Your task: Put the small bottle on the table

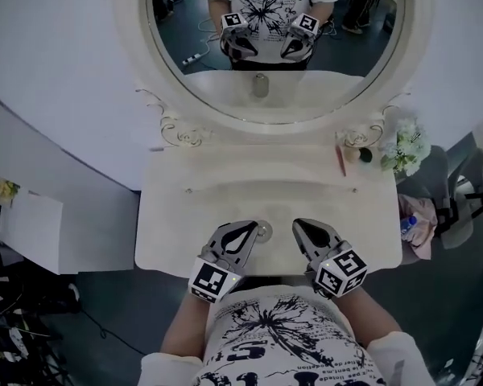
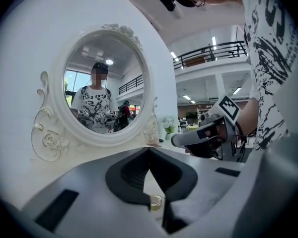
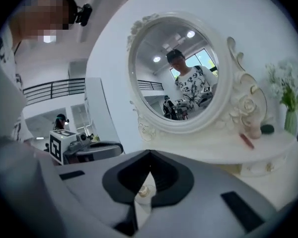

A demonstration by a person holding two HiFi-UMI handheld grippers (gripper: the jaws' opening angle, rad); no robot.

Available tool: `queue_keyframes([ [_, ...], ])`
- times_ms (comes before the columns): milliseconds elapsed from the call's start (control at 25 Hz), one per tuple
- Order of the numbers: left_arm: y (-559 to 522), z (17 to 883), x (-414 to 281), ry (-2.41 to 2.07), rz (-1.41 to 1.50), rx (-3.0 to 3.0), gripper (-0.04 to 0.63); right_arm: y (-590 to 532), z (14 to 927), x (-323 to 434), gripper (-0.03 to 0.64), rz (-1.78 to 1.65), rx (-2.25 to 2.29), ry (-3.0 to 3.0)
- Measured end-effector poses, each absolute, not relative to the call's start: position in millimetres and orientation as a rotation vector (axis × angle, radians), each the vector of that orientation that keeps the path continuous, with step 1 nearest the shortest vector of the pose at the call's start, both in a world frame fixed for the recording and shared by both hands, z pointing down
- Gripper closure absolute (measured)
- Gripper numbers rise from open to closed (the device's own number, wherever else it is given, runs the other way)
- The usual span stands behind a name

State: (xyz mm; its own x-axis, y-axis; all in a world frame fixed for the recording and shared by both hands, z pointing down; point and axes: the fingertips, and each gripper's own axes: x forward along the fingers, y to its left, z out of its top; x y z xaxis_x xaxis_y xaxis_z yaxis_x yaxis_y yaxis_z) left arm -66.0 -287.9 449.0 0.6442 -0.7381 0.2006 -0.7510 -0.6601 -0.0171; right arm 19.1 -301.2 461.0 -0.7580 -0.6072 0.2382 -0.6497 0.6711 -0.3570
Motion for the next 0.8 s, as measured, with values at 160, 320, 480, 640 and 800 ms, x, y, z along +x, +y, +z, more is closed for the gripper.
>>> queue_keyframes([
  [160, -279.6, 436.5, -70.6, -1.306, 0.267, 2.761, 0.575, -297.1, 443.8, 22.3, 0.598, 0.513, 1.086, -2.795],
  [320, -277.8, 424.8, -76.5, -1.332, 0.207, 2.735, 0.575, -298.8, 431.5, 24.7, 0.598, 0.495, 1.141, -2.79],
  [480, -278.8, 419.8, -80.7, -1.375, 0.21, 2.729, 0.575, -297.8, 427.0, 23.8, 0.598, 0.41, 1.143, -2.774],
  [640, -278.3, 420.0, -81.5, -1.389, 0.233, 2.728, 0.575, -296.2, 424.8, 20.8, 0.598, 0.351, 1.138, -2.759],
  [800, -278.3, 421.6, -81.8, -1.399, 0.254, 2.733, 0.575, -294.7, 423.2, 17.7, 0.598, 0.291, 1.135, -2.75],
])
